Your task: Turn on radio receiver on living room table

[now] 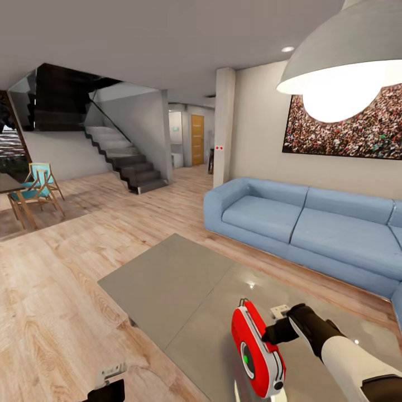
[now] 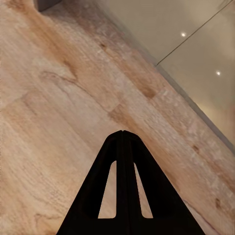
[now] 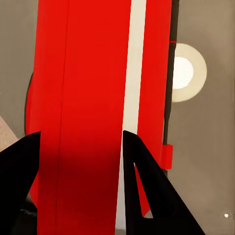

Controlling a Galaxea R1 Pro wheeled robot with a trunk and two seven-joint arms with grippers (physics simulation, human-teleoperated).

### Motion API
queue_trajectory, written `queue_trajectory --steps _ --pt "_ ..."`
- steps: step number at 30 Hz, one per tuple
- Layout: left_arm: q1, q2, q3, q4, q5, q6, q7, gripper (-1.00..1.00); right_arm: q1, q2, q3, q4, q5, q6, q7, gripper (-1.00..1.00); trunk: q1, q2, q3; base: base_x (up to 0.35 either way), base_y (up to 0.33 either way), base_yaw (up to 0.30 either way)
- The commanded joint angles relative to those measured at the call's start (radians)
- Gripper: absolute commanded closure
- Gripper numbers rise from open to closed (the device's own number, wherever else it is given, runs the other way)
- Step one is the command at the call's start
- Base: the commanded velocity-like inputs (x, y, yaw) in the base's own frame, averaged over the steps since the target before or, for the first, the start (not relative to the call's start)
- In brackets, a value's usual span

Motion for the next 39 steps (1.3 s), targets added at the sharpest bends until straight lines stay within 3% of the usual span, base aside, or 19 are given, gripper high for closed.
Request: queue_trajectory --steps 1,5,20,26,39 --pt "0.0 0.0 0.0 0.004 0.0 -0.004 0.004 1.0 0.0 0.0 -0.002 0.001 -0.007 0.0 0.002 1.0 0.004 -0.007 -0.003 0.0 0.0 0.0" --pt "0.0 0.0 0.0 0.009 0.0 -0.01 0.01 1.0 0.0 0.0 -0.002 0.002 -0.007 -0.001 0.005 1.0 0.019 -0.035 -0.016 0.0 0.0 0.0" --pt "0.0 0.0 0.0 0.01 0.001 -0.009 0.011 1.0 0.0 0.0 -0.003 0.003 -0.007 0.004 0.01 1.0 0.019 -0.035 -0.016 0.0 0.0 0.0" --pt "0.0 -0.001 0.0 0.01 0.0 -0.009 0.011 1.0 0.0 0.0 -0.002 0.004 -0.007 0.005 0.009 1.0 0.042 -0.077 -0.034 0.0 0.0 0.0" --pt "0.0 -0.001 0.0 0.01 0.0 -0.009 0.011 1.0 0.0 0.0 -0.001 0.009 -0.007 0.005 0.009 1.0 0.042 -0.077 -0.034 0.0 0.0 0.0"
